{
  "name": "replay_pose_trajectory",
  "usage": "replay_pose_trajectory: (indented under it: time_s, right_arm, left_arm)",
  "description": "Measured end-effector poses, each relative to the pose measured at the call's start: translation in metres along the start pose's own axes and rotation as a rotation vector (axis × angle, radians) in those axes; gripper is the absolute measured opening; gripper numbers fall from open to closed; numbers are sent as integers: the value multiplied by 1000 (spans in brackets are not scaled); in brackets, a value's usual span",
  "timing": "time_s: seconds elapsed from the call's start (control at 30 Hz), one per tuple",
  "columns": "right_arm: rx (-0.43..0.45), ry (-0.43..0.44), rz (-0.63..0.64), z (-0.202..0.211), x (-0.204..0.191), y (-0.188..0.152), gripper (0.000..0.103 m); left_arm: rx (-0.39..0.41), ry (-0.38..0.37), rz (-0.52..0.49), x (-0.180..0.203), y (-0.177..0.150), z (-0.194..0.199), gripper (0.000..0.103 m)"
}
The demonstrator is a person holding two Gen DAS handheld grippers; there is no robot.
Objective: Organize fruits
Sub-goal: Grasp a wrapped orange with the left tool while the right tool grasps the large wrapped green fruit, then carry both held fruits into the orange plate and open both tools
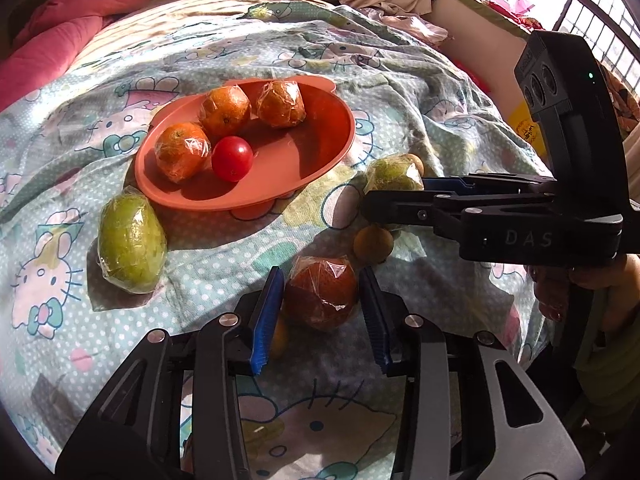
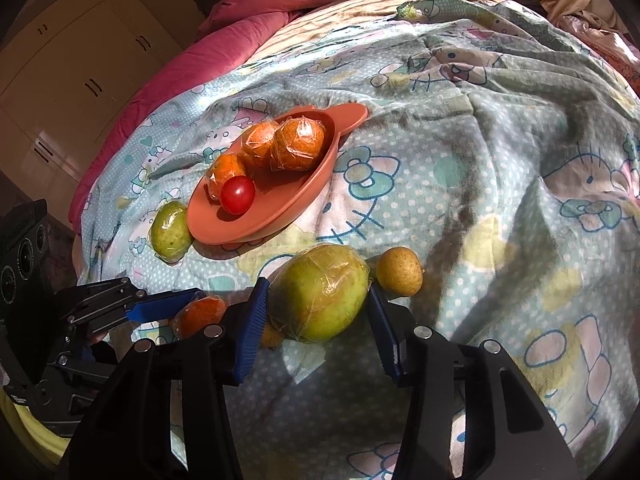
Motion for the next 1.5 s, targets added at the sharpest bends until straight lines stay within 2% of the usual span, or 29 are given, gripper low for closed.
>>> replay_pose_trajectory:
  time_s: [0.27, 0.5, 0.67, 0.97, 1.5]
  right_arm:
    - [-2, -3, 11, -2, 0, 1, 47]
    - [29, 1, 26, 11, -5, 3, 47]
    - [67, -3, 52, 26, -10, 9, 47]
    - [113, -82, 154, 42, -20, 23, 47]
    - [155, -114, 229, 52, -31, 55, 47]
  left_arm:
    - [-14, 4, 1, 0, 2, -9, 31]
    - [-4, -5, 22, -1, 4, 0, 30]
    - [25, -8, 37, -5, 8, 13, 30]
    - [76, 10, 63, -19, 23, 33, 30]
    - [132, 34, 127, -49, 50, 51, 30]
Point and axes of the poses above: each gripper's, at about its wrist camera, not at the fingertips, and z roughly against the way its jaws point, x to its right, y to its top, the point moved 5 cm from there along -z, roughly the way its jaws point, and after that the axes turned 8 degrees about z, right-handed, at the moved point
